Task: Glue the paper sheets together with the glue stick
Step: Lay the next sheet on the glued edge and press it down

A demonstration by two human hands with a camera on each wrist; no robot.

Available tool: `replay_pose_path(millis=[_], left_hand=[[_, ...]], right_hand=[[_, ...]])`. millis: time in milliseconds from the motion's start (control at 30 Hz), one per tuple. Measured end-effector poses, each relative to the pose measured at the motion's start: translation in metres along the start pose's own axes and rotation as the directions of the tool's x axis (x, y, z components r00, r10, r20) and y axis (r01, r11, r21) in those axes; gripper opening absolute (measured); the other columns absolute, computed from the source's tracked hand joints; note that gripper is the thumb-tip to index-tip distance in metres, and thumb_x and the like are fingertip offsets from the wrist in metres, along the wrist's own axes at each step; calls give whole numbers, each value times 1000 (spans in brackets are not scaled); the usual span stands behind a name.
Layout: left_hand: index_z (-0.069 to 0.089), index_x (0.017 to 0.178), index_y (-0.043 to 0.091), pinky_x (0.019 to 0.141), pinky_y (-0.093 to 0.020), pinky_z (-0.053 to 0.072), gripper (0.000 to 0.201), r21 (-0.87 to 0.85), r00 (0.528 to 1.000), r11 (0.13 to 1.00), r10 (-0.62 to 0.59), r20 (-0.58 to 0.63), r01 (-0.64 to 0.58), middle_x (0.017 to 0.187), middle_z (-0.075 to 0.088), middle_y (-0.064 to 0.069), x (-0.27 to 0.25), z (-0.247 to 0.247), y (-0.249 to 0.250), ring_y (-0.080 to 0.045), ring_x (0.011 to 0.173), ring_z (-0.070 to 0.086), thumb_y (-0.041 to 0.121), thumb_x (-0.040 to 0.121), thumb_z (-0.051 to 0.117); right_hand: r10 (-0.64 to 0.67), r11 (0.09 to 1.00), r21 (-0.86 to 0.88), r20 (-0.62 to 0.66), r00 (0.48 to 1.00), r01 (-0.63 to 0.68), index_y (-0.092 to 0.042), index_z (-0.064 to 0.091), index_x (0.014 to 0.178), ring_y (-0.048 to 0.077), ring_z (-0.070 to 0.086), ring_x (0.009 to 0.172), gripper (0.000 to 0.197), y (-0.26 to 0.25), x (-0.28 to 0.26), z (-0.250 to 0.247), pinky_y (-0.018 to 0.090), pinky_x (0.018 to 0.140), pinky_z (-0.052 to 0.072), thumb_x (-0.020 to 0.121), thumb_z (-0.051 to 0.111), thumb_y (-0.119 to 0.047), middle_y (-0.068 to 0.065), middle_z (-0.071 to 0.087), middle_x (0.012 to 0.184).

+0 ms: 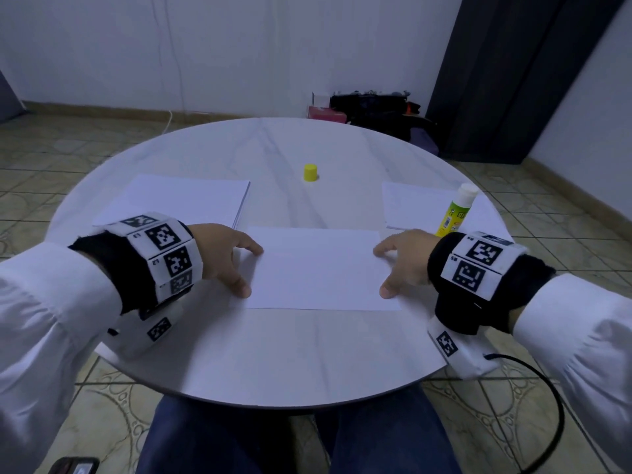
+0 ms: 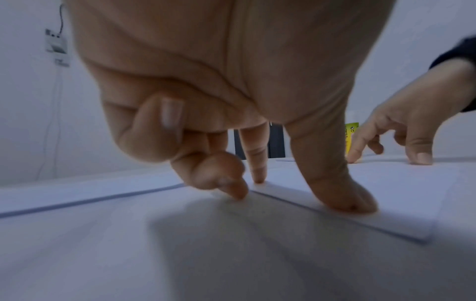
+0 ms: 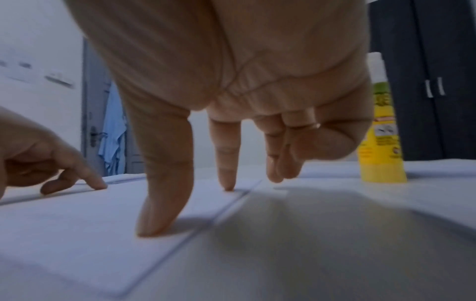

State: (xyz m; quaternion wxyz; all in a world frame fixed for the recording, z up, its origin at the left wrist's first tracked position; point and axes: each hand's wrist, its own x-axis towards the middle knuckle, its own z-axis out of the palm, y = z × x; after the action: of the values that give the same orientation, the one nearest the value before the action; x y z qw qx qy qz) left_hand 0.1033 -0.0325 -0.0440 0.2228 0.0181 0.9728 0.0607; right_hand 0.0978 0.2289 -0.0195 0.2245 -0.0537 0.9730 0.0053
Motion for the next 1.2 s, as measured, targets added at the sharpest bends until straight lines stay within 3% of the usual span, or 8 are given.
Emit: replay_pose_path(millis=[300, 400, 467, 500, 567, 633, 833, 1200], left_hand=[[41, 139, 44, 108, -38, 35, 83, 208, 1000, 978, 12, -20, -7, 143, 32, 5, 2, -2, 2, -21, 130, 38, 59, 66, 77], [43, 130, 52, 104, -40, 38, 79, 232, 999, 973, 14, -42, -4, 137, 40, 10, 3, -2, 0, -22, 124, 39, 65, 59, 77], [42, 125, 56, 102, -42, 40, 80, 190, 998, 980, -53, -44, 61, 126, 42, 4, 4, -2, -1, -28, 118, 43, 66, 55, 78], [41, 124, 57, 102, -43, 40, 79, 186, 997, 979, -72, -41, 78, 124, 42, 3, 5, -2, -1, -29, 117, 43, 67, 54, 77], [40, 123, 59, 104, -44, 37, 80, 197, 996, 977, -76, -36, 81, 123, 42, 4, 9, -1, -2, -29, 118, 42, 70, 52, 76], [38, 123, 59, 106, -44, 33, 85, 219, 998, 974, -57, -29, 62, 124, 43, 5, 12, -1, -2, -26, 121, 41, 74, 48, 74], [37, 128, 55, 107, -43, 32, 92, 280, 998, 958, -67, 2, 64, 125, 44, 5, 17, -5, 1, -25, 122, 42, 75, 46, 75], [30, 141, 27, 106, -37, 36, 102, 374, 995, 927, 1, 97, -38, 136, 41, 3, 12, -16, 50, -21, 127, 42, 61, 59, 81]], right_hand=[[-362, 900, -236, 66, 930, 367, -16, 61, 121, 24, 60, 108, 56, -102, 17, 2, 25, 83, 47, 75, 75, -44, 4, 62, 122], [-526, 824, -212, 61, 849, 525, -6, 54, 130, 20, 52, 114, 52, -127, 17, 4, -2, 53, 33, 86, 68, -30, 8, 58, 128], [-573, 791, -219, 60, 817, 571, -5, 48, 135, 19, 48, 120, 54, -132, 17, 4, -1, 47, 32, 89, 65, -28, 8, 53, 133], [-580, 779, -248, 64, 812, 576, -10, 43, 139, 20, 48, 122, 63, -129, 20, 5, 1, 53, 35, 86, 67, -35, 6, 52, 133], [-526, 800, -278, 100, 844, 532, -22, 27, 148, 23, 41, 131, 88, -114, 30, 4, 21, 91, 40, 77, 71, -48, 3, 41, 142], [-427, 852, -265, 151, 892, 453, -27, 11, 151, 25, 25, 141, 106, -90, 35, 3, 35, 112, 25, 70, 75, -52, 5, 21, 155], [-190, 946, -223, 214, 958, 237, -26, -7, 151, 19, 1, 147, 123, -6, 37, -8, 36, 118, 7, 68, 80, -45, -4, -12, 159], [-182, 938, -258, 202, 962, 231, -17, -14, 150, 18, -5, 147, 125, 9, 40, -5, 38, 119, 7, 71, 79, -44, 0, -14, 159]])
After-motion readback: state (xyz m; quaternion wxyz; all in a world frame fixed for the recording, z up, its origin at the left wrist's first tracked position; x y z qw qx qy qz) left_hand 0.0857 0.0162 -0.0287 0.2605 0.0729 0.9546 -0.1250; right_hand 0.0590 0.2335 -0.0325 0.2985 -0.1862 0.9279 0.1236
